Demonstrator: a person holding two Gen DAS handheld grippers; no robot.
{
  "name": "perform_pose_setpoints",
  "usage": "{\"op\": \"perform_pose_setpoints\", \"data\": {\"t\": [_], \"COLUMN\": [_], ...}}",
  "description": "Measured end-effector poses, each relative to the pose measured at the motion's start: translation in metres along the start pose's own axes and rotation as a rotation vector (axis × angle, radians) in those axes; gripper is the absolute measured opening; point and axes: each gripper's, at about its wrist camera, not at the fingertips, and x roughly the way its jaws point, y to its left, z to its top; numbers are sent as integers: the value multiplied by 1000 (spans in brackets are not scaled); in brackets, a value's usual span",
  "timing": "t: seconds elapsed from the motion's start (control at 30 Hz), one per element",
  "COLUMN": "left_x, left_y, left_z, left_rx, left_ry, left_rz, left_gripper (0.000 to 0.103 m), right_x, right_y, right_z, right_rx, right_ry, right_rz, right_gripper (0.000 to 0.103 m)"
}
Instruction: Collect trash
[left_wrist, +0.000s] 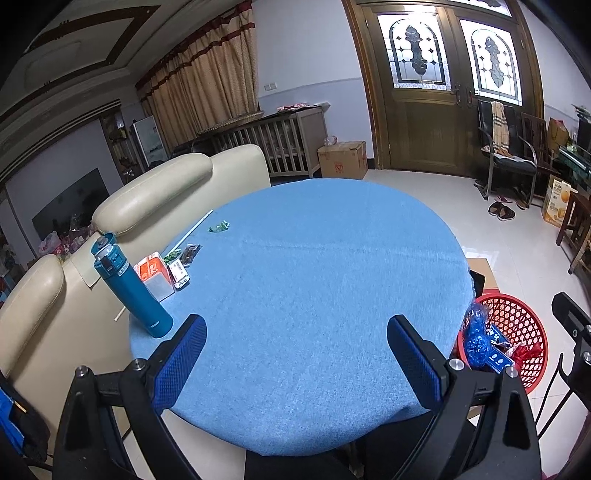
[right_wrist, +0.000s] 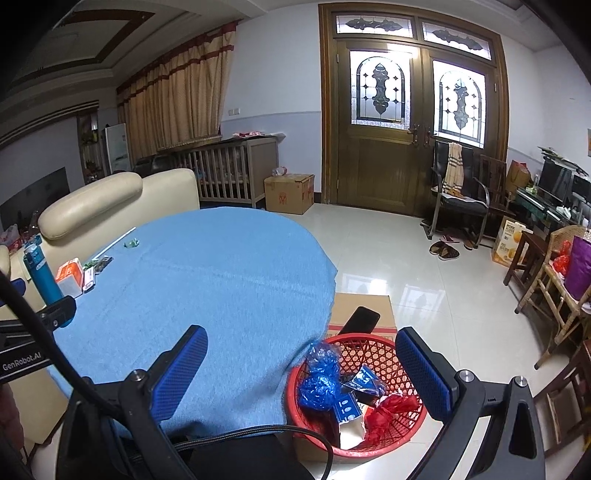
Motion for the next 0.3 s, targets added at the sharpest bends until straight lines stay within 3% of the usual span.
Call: {"op": "perform_pose_setpoints", "data": {"t": [0.3], "left_x": [11], "left_y": [-1], "left_z": [4], "left_rx": [20], "left_ry": [-14], "left_rz": [-3], "left_gripper": [98], "right_x": [10], "right_y": [2], "right_z": [0], "right_rx": [1], "right_ry": [11], "right_rz": [-12], "right_gripper": [103]}}
